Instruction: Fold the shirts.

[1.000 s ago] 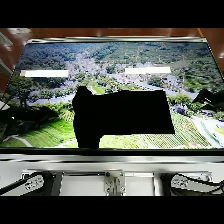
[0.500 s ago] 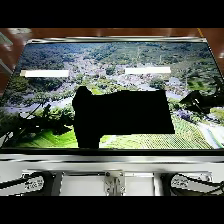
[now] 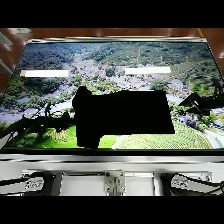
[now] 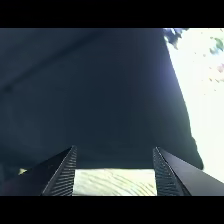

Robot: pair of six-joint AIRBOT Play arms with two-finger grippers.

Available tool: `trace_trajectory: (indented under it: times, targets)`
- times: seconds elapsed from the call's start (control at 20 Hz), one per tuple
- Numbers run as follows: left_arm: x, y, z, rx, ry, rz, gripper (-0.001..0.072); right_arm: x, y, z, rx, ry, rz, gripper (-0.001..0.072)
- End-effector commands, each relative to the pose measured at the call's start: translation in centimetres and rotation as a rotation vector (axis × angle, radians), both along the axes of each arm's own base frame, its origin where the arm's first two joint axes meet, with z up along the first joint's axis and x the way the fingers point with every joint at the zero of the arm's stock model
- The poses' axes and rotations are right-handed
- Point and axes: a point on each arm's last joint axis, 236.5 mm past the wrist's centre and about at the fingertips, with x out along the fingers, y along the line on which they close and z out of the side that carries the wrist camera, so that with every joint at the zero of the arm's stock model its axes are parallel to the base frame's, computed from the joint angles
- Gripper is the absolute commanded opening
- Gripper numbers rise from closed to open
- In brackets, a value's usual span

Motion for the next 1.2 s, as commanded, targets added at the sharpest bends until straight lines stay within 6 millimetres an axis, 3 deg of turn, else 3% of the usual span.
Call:
trace_trajectory:
  times: [0.0,0.15,0.5,0.75,0.95,1.0,1.15]
  targets:
    - [-0.6,-1.8,1.1,-0.057,-0.026,-0.073,0.0043,-2.8,-0.7,-1.8,-0.047,0.106,0.046,0.0591]
    - [-1.3,-2.4,1.5,-0.079,-0.027,-0.116,0.0042,-6.1,-0.3,-5.3,-0.037,0.21,0.048,0.0592]
    - [-1.2,-2.6,2.9,-0.077,-0.075,-0.148,0.0042,-7.4,1.1,-10.3,0.056,0.314,0.002,0.0591]
    - [-1.2,-2.8,3.8,-0.08,-0.094,-0.154,0.0041,-7.7,1.4,-12.1,0.085,0.353,0.004,0.0591]
    - [-1.2,-2.9,4.3,-0.088,-0.096,-0.148,0.0041,-6.3,2.0,-12.0,0.122,0.315,-0.034,0.058]
    - [-1.1,-2.9,4.3,-0.088,-0.098,-0.148,0.0041,-6.0,2.3,-12.0,0.124,0.308,-0.032,0.0548]
    - [-1.0,-2.8,4.9,-0.084,-0.116,-0.148,0.0041,-5.9,4.3,-12.6,0.101,0.321,0.039,0.0548]
